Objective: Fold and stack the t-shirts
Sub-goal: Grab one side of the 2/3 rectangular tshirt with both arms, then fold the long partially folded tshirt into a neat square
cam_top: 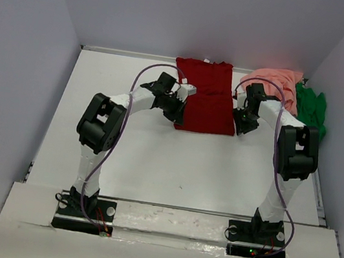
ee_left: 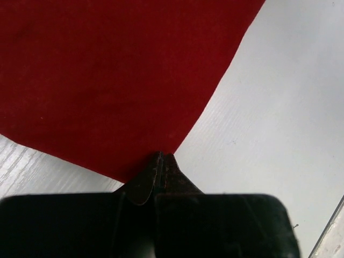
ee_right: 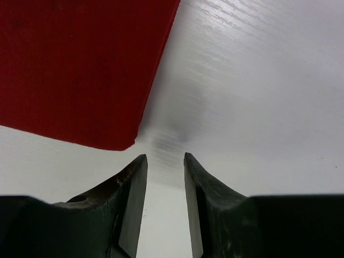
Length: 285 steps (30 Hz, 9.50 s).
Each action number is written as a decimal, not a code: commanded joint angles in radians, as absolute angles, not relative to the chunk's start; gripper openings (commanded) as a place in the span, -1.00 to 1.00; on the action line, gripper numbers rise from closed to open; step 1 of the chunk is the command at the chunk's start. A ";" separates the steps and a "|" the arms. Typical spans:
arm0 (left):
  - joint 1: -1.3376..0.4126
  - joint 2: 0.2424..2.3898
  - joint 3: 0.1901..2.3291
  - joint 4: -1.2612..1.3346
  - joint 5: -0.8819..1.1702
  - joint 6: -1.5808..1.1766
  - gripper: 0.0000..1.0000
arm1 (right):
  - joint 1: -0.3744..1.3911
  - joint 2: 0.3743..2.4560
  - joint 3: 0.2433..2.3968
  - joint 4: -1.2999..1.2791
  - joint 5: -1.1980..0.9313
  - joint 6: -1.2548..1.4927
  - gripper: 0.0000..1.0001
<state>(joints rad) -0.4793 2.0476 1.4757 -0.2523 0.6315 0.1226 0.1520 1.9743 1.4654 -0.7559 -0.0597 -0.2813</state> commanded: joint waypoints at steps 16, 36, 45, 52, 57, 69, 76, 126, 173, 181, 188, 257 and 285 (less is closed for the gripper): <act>-0.474 2.079 1.433 -0.252 0.520 0.113 -1.00 | 0.152 1.982 1.499 -0.761 -0.046 -0.295 -0.23; -0.474 2.037 1.431 -0.262 0.479 0.135 -1.00 | 0.143 1.957 1.543 -0.790 -0.155 -0.272 0.34; -0.472 1.899 1.433 -0.282 0.410 0.182 -1.00 | 0.143 2.000 1.595 -0.842 -0.276 -0.275 0.15; -0.449 1.833 1.393 -0.267 0.396 0.186 -1.00 | 0.143 2.069 1.600 -0.844 -0.285 -0.278 0.12; -0.423 1.841 1.362 -0.245 0.403 0.175 -1.00 | 0.143 2.094 1.603 -0.842 -0.285 -0.279 0.11; -0.410 1.848 1.338 -0.233 0.428 0.161 -1.00 | 0.143 2.131 1.603 -0.848 -0.302 -0.282 -0.22; -0.370 1.847 1.327 -0.215 0.446 0.135 -1.00 | 0.143 2.131 1.592 -0.856 -0.314 -0.288 -0.70; -0.382 2.060 1.298 -0.090 0.752 -0.054 0.06 | 0.143 2.137 1.588 -0.876 -0.276 -0.313 -1.00; -0.397 1.902 1.355 -0.650 0.897 0.573 -1.00 | 0.143 1.783 1.419 -1.025 -0.279 -0.380 -1.00; -0.411 1.838 1.362 -1.133 1.038 1.055 -1.00 | 0.143 1.654 1.353 -1.109 -0.255 -0.411 -1.00; -0.431 1.743 1.278 -1.134 0.982 1.103 -1.00 | 0.152 1.565 1.316 -1.189 -0.275 -0.442 -1.00; -0.270 2.233 2.060 -0.970 0.836 0.828 -1.00 | 0.152 2.390 2.332 -1.019 -0.325 -0.466 -1.00; -0.213 1.800 1.619 -0.186 0.095 0.420 0.98 | 0.161 2.102 2.065 -0.681 -0.299 -0.423 0.99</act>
